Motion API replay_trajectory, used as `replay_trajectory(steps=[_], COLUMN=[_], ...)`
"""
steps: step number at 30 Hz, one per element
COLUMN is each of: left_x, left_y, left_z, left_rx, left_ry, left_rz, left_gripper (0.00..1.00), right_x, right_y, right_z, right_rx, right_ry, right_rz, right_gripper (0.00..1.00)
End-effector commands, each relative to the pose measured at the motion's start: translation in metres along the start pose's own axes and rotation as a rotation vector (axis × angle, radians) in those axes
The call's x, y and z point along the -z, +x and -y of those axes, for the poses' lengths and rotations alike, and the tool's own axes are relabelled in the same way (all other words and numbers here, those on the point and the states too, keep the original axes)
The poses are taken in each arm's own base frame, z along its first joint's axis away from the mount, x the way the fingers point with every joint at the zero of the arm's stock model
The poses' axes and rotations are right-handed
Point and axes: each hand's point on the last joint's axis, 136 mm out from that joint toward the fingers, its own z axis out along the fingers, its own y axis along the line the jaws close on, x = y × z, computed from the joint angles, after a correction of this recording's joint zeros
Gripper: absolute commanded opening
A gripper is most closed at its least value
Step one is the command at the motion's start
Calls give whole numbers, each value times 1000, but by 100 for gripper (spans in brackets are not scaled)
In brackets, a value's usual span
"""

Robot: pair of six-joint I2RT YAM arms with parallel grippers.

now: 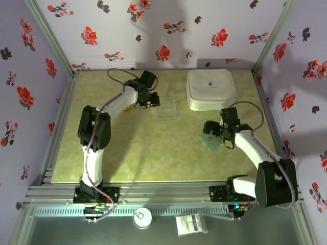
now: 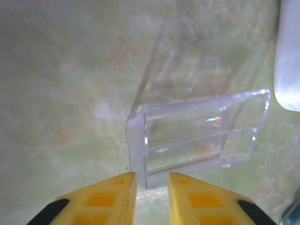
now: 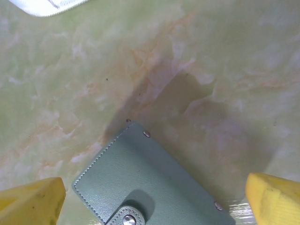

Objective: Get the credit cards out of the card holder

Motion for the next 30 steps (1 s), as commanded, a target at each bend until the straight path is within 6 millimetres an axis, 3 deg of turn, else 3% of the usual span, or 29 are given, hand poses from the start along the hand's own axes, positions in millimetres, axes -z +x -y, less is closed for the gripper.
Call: replay_trajectory(steps=[1,6,20,30], left_x=[26,48,112,138], left_y=[5,21,75,88], left_z=[6,-1,-71,-112], left_rx=[-47,-79,-83,-68], left_ry=[47,86,95,63], left_rz=[17,6,-46,-53], left_gripper=[25,27,37,40], right_x=[-7,-20,-54,-53], right_y=[0,-4,-1,30], right_z=[-13,-22,-49,-87], right_rx=[-18,-6,84,216], right_ry=[-44,-57,-58,-21], right_rz=[-57,-100,-256,-345], right_gripper=[99,99,92,91])
